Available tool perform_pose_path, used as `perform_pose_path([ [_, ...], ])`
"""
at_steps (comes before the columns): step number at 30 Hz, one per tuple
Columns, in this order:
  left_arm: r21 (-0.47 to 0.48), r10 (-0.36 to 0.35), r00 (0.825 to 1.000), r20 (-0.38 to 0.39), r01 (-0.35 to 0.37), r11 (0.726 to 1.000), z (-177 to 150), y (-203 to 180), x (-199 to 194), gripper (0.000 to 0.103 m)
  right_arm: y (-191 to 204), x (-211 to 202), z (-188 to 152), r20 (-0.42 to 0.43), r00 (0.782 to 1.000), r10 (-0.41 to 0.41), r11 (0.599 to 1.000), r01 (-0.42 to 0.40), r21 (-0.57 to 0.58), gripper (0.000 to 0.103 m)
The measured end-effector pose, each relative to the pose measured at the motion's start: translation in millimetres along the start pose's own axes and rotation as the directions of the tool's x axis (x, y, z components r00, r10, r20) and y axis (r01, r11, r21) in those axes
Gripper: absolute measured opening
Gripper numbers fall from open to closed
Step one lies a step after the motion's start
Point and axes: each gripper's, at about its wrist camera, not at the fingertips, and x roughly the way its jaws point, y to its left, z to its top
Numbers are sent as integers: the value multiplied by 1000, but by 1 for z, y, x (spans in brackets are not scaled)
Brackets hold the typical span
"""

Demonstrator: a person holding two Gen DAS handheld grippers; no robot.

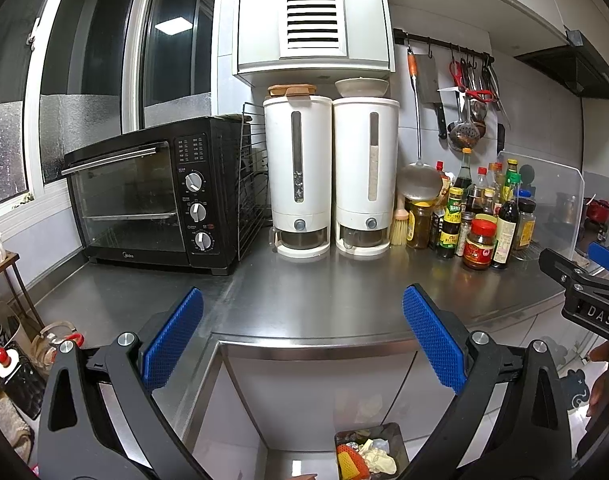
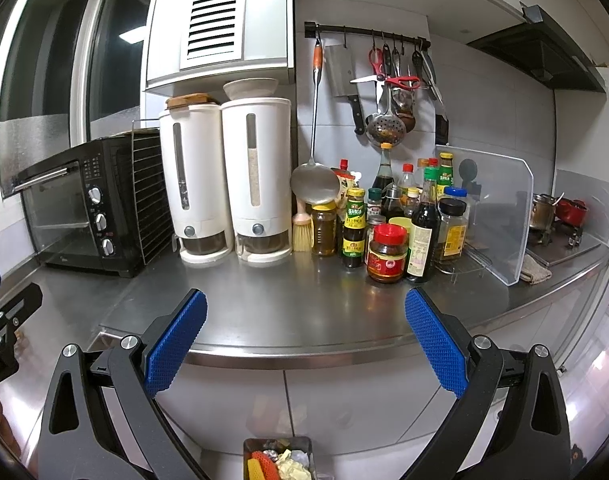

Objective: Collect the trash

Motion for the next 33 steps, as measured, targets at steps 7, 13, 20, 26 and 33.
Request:
perform_pose_path([
  [7,3,-3,1000,-2,3,1000,2,6,4,95,1,1,0,-3,1000,0,1000,0,1,100],
  [13,3,-5,1000,-3,5,1000,2,7,4,95,2,1,0,-4,1000,-1,1000,1,2,100],
  [20,5,-20,1000,-9,20,1000,0,7,7,95,1,3,-2,-4,1000,-6,1000,6,-6,100],
  [26,6,-19,1000,-5,19,1000,0,6,8,95,-1,4,-4,-5,1000,4,1000,-4,-5,100],
  [33,0,-21,1000,-7,21,1000,0,6,8,95,0,5,-5,-8,1000,6,1000,-6,-7,100],
])
